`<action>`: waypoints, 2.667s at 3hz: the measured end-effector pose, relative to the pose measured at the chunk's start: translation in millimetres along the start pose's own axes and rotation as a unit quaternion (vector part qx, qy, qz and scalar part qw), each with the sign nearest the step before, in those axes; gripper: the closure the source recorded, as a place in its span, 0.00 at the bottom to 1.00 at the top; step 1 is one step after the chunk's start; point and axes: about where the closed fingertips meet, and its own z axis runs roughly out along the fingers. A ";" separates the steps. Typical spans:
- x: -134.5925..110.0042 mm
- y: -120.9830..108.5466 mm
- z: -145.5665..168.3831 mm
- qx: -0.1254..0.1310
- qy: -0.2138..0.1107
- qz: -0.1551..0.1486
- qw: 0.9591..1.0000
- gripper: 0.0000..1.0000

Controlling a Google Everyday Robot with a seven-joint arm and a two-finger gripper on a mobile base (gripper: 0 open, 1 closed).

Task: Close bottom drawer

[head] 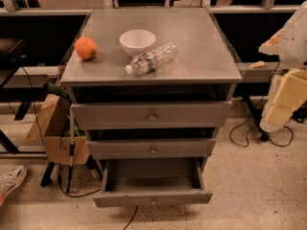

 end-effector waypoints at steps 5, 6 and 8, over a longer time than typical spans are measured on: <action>-66.7 129.9 319.3 -0.120 -0.061 0.032 0.990 0.00; -69.6 135.5 344.0 -0.122 -0.079 0.040 0.989 0.00; -69.3 143.7 383.8 -0.140 -0.089 0.041 0.985 0.00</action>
Offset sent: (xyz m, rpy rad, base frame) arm 0.0305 0.0683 -0.1103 0.0531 -0.0405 -0.0530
